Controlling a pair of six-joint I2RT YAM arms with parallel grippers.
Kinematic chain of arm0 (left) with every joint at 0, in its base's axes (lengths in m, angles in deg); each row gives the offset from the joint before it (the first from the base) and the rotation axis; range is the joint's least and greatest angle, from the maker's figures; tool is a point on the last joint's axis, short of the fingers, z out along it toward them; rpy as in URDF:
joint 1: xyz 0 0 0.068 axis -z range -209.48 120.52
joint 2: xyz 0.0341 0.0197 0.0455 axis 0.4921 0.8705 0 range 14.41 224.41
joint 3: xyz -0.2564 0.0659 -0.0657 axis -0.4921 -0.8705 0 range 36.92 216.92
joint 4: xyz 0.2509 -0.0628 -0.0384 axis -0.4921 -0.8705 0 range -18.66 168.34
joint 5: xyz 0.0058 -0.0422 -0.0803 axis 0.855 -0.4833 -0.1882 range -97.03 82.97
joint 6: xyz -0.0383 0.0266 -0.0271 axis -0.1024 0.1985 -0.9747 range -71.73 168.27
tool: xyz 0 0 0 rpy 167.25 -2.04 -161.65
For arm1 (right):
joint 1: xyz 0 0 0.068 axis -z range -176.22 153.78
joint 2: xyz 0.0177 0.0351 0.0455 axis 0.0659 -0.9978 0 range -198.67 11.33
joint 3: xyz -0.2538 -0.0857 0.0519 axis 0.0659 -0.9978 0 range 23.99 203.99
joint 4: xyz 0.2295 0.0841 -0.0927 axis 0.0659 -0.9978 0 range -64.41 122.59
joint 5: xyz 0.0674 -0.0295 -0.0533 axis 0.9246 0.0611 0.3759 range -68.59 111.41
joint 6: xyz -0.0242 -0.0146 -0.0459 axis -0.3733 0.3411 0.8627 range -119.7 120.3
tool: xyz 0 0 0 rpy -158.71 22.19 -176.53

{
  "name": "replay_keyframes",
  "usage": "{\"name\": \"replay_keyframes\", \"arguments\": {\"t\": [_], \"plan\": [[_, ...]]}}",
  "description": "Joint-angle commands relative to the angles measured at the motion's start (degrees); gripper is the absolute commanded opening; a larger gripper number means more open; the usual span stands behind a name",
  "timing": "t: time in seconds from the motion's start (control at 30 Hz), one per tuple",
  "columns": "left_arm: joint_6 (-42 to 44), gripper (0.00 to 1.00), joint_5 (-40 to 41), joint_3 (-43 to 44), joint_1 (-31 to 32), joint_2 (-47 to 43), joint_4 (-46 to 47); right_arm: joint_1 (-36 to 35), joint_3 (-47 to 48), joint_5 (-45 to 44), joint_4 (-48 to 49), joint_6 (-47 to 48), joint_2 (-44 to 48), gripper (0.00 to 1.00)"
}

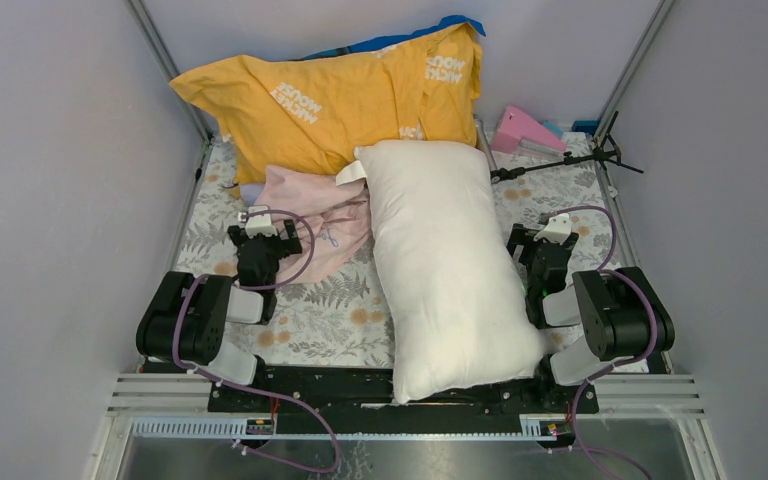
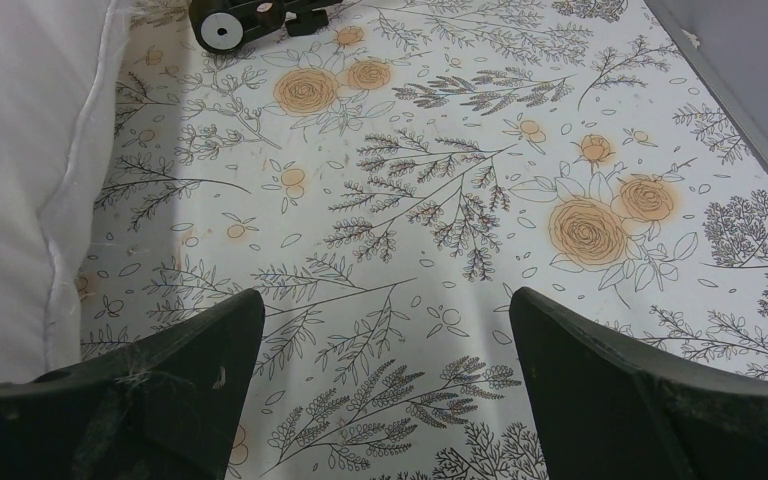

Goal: Remove the pillowcase from the pillow

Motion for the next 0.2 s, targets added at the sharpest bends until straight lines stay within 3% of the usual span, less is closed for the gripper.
{"name": "replay_keyframes", "arguments": {"t": [0.0, 0.17], "plan": [[-0.2, 0.99, -1.4, -0.1, -0.4, 0.3, 4.3, 0.0, 0.3, -1.8, 4.1, 0.7, -0.1, 1.0], [-0.3, 0.99, -1.5, -0.1, -0.4, 0.3, 4.3, 0.1, 0.3, -1.8, 4.1, 0.7, 0.0, 1.0]]}}
